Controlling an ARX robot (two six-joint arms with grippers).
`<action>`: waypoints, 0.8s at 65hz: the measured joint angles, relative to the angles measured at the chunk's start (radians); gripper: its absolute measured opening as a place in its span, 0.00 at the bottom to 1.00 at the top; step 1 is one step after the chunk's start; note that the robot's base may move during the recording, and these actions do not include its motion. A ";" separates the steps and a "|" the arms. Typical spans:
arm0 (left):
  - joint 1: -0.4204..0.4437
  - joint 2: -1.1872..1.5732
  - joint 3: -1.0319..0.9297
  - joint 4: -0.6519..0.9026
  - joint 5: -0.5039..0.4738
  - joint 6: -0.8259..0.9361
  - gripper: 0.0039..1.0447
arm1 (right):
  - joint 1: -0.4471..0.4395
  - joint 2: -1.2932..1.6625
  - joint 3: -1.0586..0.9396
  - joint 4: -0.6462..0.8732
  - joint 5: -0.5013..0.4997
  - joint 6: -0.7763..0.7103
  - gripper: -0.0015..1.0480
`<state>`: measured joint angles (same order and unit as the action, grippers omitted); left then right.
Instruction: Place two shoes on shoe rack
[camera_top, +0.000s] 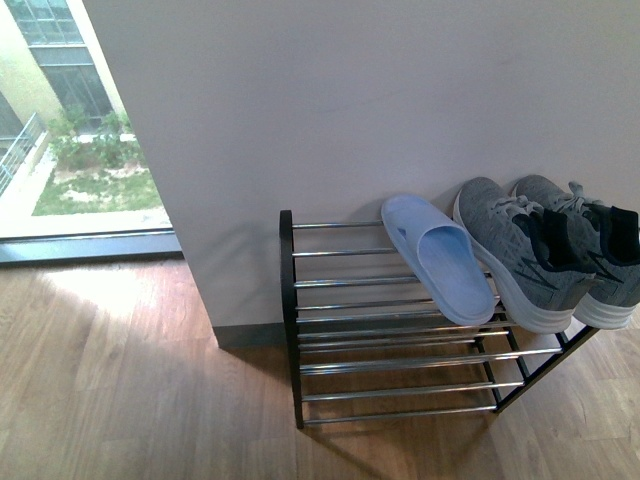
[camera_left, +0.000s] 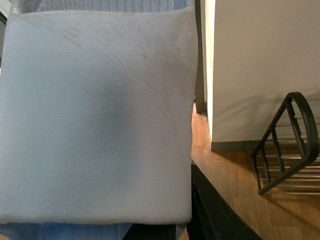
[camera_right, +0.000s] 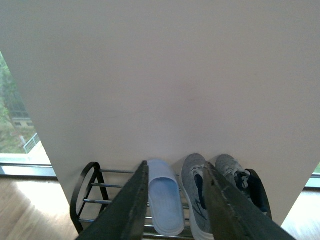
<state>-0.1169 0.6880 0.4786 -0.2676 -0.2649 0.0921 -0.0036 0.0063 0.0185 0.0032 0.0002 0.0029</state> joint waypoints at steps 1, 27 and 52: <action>0.000 0.000 0.000 0.000 0.000 0.000 0.02 | 0.000 -0.001 0.000 0.000 0.000 0.000 0.44; 0.001 -0.001 0.000 0.000 -0.005 0.000 0.02 | 0.001 -0.001 0.000 0.000 -0.003 0.000 0.91; -0.001 0.002 0.000 0.000 0.003 0.000 0.02 | 0.002 -0.002 0.000 -0.002 0.003 0.000 0.91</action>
<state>-0.1181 0.6899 0.4789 -0.2680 -0.2623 0.0925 -0.0017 0.0048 0.0185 0.0013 0.0036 0.0029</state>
